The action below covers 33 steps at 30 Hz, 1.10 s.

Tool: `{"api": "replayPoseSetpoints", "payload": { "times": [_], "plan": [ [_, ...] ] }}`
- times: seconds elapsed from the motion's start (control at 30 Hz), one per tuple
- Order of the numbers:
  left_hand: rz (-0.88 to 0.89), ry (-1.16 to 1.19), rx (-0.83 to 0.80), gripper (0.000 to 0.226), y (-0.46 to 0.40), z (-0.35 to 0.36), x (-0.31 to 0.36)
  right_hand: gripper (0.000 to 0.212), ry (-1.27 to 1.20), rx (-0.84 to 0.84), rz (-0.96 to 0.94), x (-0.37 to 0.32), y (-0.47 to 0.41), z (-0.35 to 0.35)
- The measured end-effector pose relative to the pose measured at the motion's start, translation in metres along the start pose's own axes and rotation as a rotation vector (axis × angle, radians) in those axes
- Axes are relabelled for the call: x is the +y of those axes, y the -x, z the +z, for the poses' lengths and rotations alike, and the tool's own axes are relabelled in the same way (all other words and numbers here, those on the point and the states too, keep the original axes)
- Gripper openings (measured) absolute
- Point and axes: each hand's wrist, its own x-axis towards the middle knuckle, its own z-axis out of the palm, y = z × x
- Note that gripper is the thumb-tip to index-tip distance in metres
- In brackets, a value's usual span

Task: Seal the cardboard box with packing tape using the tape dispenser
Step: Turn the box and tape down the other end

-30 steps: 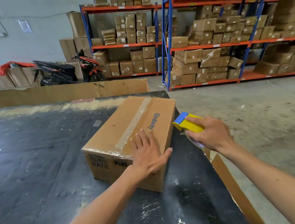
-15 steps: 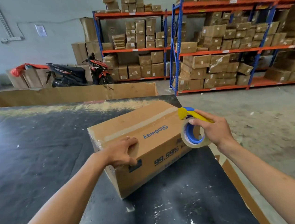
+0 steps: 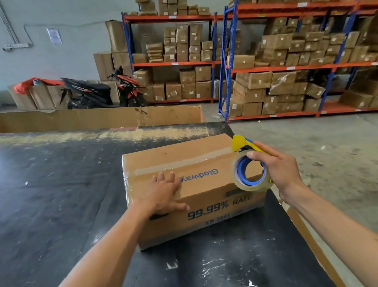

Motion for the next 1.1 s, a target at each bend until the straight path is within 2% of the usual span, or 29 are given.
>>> {"api": "replayPoseSetpoints", "payload": {
  "times": [0.1,0.17,0.27,0.37,0.53,0.7,0.83,0.9,0.97,1.03,1.1],
  "plan": [
    [0.059,0.078,-0.142,0.134,0.021,-0.017,-0.041,0.041,-0.010,0.000,0.001,0.000,0.004,-0.001],
    [0.054,-0.010,-0.183,0.126,0.020,-0.026,-0.050,0.039,-0.024,0.010,0.007,0.000,0.006,0.000],
    [0.019,-0.137,-0.124,0.126,0.010,-0.023,-0.015,0.037,-0.059,0.027,0.020,-0.002,0.008,0.003],
    [0.127,-0.121,-0.049,0.138,-0.006,-0.002,0.047,0.036,-0.081,0.036,0.036,-0.004,0.011,0.006],
    [0.183,-0.106,0.061,0.130,-0.030,0.020,0.092,0.034,-0.058,0.041,0.022,-0.004,0.012,-0.004],
    [0.317,-0.125,0.075,0.119,-0.034,0.017,0.060,0.033,-0.062,0.063,0.055,0.004,0.012,-0.011],
    [0.443,-0.050,-0.072,0.117,-0.037,-0.001,-0.002,0.034,-0.034,0.059,0.081,0.006,0.014,-0.020],
    [0.371,-0.116,-0.191,0.117,-0.037,-0.020,-0.019,0.033,-0.036,0.076,0.092,0.004,0.013,-0.024],
    [0.260,-0.190,-0.301,0.119,-0.034,-0.041,-0.005,0.035,-0.032,0.085,0.096,0.001,0.011,-0.025],
    [0.164,-0.137,-0.276,0.123,-0.028,-0.054,0.038,0.038,-0.030,0.093,0.102,-0.002,0.009,-0.021],
    [0.034,0.053,-0.174,0.136,-0.024,-0.043,0.094,0.038,-0.034,0.094,0.104,-0.004,0.006,-0.014]
  ]
}}
